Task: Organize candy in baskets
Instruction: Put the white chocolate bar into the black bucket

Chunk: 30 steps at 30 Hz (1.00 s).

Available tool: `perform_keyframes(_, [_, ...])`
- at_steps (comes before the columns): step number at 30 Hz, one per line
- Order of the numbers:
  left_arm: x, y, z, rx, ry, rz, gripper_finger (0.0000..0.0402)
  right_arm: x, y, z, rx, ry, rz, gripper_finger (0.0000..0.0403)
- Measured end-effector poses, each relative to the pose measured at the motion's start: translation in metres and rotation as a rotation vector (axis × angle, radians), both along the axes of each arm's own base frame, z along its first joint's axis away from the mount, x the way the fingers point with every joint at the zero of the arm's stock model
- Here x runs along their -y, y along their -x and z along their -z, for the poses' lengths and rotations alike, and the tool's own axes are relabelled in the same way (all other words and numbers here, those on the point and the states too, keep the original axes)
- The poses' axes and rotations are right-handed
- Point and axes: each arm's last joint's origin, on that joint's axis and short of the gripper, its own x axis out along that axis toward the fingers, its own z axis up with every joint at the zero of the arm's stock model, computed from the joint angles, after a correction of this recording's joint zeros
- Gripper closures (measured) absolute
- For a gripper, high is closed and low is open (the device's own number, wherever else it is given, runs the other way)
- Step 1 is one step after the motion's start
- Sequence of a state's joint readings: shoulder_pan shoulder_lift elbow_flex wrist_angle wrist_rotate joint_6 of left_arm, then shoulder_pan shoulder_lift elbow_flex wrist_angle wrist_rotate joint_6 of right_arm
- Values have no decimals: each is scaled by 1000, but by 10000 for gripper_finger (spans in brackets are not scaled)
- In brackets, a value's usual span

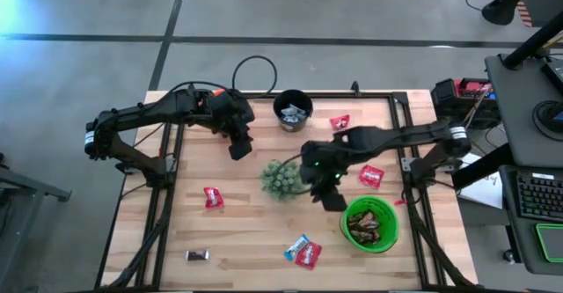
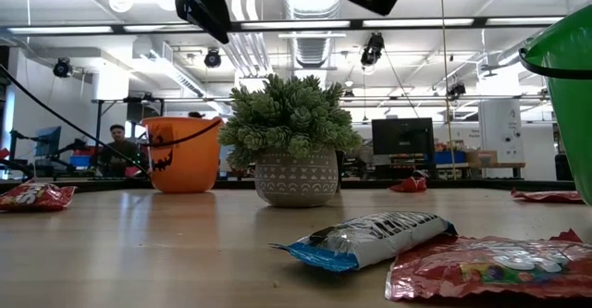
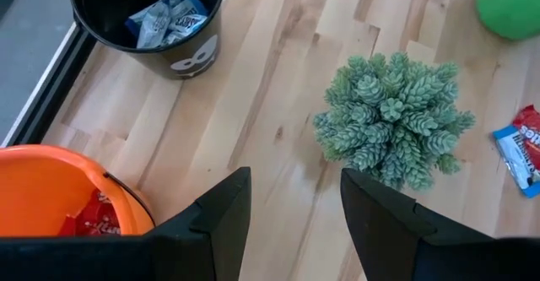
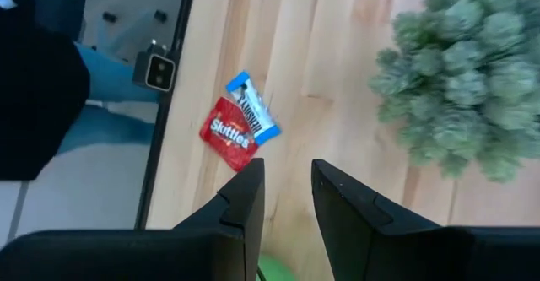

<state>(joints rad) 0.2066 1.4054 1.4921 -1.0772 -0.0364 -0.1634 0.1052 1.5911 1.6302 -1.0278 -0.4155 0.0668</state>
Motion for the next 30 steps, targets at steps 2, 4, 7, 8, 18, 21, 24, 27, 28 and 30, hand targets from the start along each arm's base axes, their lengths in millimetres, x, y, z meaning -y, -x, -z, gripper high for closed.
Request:
perform_keyframes(2, [0, 0, 0, -5, -4, 8, 235, -5, -7, 9, -19, -2, -4, 307])
perform_keyframes(4, [0, 0, 0, -10, -15, 27, 235, -10, -13, 18, -32, 8, -20, 304])
perform_keyframes(7, [0, 2, 1, -27, -17, 36, 235, -16, -20, 29, -47, 38, -42, 296])
perform_keyframes(8, [0, 2, 1, -29, -18, 39, 235, -18, -22, 32, -50, 43, -48, 293])
perform_keyframes(18, [0, 2, 1, -37, -36, 69, 235, -35, -35, 45, -16, 45, -78, 243])
perform_keyframes(21, [1, 2, 1, -40, -44, 83, 235, -43, -37, 45, 15, 42, -87, 235])
perform_keyframes(24, [1, 2, 1, -43, -45, 86, 235, -49, -38, 48, 21, 44, -102, 233])
perform_keyframes(27, [1, 2, 1, -43, -46, 87, 235, -56, -40, 52, 4, 37, -98, 235])
perform_keyframes(28, [1, 2, 1, -42, -46, 88, 235, -58, -40, 54, -1, 35, -98, 236])
perform_keyframes(30, [1, 3, 1, -44, -47, 90, 235, -62, -42, 61, -18, 38, -107, 239])
